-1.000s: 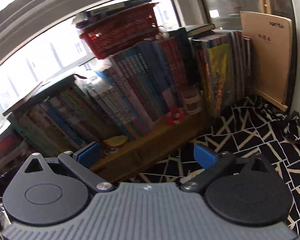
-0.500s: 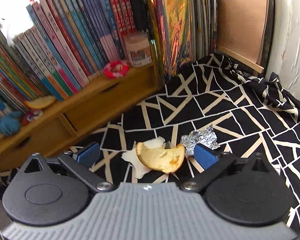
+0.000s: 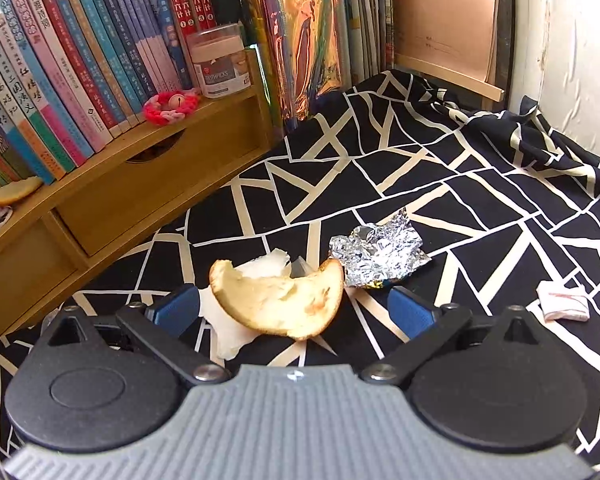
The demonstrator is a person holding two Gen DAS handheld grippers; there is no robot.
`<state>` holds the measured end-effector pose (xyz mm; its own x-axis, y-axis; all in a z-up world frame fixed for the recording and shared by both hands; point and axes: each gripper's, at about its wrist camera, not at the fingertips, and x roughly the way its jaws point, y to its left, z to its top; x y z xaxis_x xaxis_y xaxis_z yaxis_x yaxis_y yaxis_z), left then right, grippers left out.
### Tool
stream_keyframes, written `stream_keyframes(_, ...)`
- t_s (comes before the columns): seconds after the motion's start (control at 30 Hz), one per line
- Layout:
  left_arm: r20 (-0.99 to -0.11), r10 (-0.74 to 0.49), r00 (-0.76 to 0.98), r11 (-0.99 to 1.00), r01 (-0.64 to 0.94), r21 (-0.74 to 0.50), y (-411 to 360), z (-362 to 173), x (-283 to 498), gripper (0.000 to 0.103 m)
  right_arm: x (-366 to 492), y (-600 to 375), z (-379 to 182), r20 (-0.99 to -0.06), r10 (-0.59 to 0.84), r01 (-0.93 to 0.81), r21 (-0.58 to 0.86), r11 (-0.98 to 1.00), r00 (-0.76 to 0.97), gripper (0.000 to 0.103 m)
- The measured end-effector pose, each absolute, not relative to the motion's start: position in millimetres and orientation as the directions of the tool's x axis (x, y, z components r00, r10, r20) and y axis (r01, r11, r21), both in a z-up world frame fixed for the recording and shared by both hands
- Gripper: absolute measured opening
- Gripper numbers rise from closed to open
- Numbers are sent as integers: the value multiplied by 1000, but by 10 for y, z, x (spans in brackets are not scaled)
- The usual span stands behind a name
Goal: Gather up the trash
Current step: 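Close the right tool on the orange peel and lift, then carry the orange peel over the trash bag and open the right tool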
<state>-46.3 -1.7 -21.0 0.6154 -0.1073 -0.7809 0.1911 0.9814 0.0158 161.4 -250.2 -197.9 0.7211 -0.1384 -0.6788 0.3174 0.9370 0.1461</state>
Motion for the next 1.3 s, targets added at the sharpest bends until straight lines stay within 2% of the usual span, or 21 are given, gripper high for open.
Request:
stream_keyframes(0.1,-780,-104,617,982,189,19,-17,-206,-460,60,1656,-2536,-2008,-683,-112,308,172,936,721,101)
stream_keyframes(0.17,-779,-101,619,982,187,21,-16,-204,-460,60,1669,-2554,-2024,-689,-87,300,195,934,720,90)
stream_keyframes(0.23,-778,-100,620,982,186,23,-15,-203,-458,61,1656,-2566,-2032,-694,-63,293,218,931,717,68)
stream_keyframes(0.33,-777,-98,622,982,186,25,-17,-204,-460,61,1610,-2564,-1995,-690,-45,283,236,930,722,52)
stream_keyframes(0.43,-777,-97,622,982,185,25,-22,-202,-461,61,1593,-2585,-1917,-694,-30,281,251,926,720,42)
stream_keyframes(0.7,-780,-97,618,983,184,23,-19,-205,-459,61,1585,-2666,-1478,-701,-39,317,271,909,713,28)
stream_keyframes(0.93,-780,-98,618,983,185,23,-21,-203,-451,61,1389,-2721,-815,-683,7,258,286,923,730,28)
stream_keyframes(1.07,-780,-96,619,983,183,24,-20,-203,-449,61,1177,-2745,-496,-631,135,203,434,878,764,28)
stream_keyframes(1.2,-778,-94,622,983,182,28,-22,-203,-455,61,1023,-2579,-210,-523,291,60,554,830,801,28)
stream_keyframes(1.3,-776,-95,623,982,184,28,-20,-206,-459,61,968,-2328,-22,-456,405,-69,592,803,793,28)
